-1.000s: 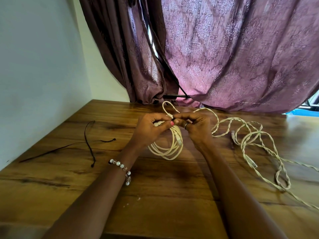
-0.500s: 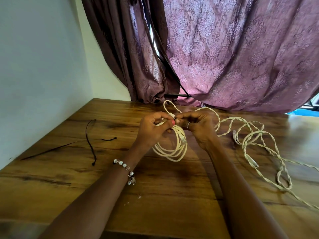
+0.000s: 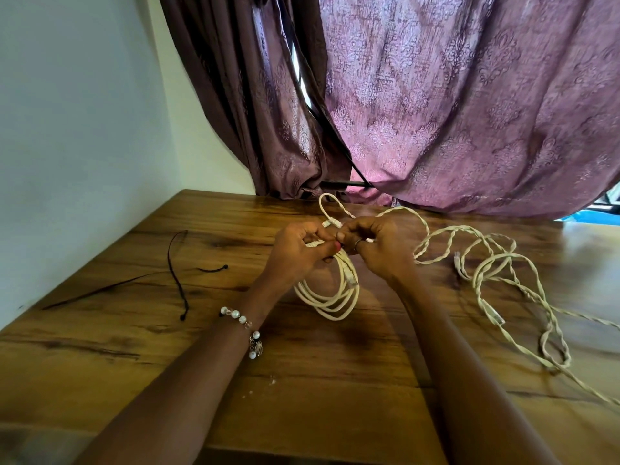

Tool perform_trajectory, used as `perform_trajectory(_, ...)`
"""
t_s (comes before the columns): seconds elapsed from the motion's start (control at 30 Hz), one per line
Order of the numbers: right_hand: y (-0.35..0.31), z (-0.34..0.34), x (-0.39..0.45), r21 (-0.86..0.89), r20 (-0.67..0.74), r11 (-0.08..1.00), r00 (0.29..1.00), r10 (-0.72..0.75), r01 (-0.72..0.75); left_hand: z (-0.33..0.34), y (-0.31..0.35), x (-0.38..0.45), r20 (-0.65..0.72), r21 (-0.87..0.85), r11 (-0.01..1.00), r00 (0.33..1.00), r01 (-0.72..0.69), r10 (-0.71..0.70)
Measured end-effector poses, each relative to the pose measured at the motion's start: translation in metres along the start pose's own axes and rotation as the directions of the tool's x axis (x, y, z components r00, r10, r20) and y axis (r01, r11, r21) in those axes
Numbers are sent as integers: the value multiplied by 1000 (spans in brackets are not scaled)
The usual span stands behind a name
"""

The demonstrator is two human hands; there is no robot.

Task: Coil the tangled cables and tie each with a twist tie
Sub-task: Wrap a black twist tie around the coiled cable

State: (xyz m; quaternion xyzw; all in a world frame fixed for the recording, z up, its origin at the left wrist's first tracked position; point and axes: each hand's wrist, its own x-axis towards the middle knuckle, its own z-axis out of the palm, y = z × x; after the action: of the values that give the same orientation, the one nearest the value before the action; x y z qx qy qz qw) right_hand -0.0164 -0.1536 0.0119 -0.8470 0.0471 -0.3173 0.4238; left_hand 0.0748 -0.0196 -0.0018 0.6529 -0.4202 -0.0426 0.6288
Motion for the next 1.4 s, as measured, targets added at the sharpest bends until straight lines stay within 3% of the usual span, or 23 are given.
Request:
perform_trajectory(0.13,1,11,2,-222,-131,969,982,-138,106,1,3,0,24,0,1000,1000,15,-15)
perform_trajectory(0.23,2,12,5,-255,-212,954,953,-216,159,1,11,-2,35,-42,998,998,57,-55)
perform_trajectory(0.3,4,13,6,-206,-247,969,952,-183,133,2,17,-2,29,-90,993,997,79,-76)
perform_trajectory(0.47,1,13,6,78,-316,995,945,88,-66,4,24,-3,35,-196,974,993,115,-110)
perform_trajectory(0.57,-3,11,3,85,-306,993,946,109,-87,5,25,-4,51,-179,976,992,121,-114)
perform_trajectory(0.77,-5,10,3,-103,-291,994,957,11,-43,5,21,-5,28,-167,981,995,97,-94)
perform_trajectory(0.9,-5,13,3,-314,-305,948,939,-159,58,6,19,-5,-13,-126,991,999,40,-42)
perform_trajectory(1.0,-4,15,5,-401,-308,909,917,-254,117,7,17,-5,-71,-68,995,994,73,-77)
perform_trajectory(1.4,-17,17,4,49,-273,997,961,-39,54,9,27,-6,-2,-228,955,980,191,-197)
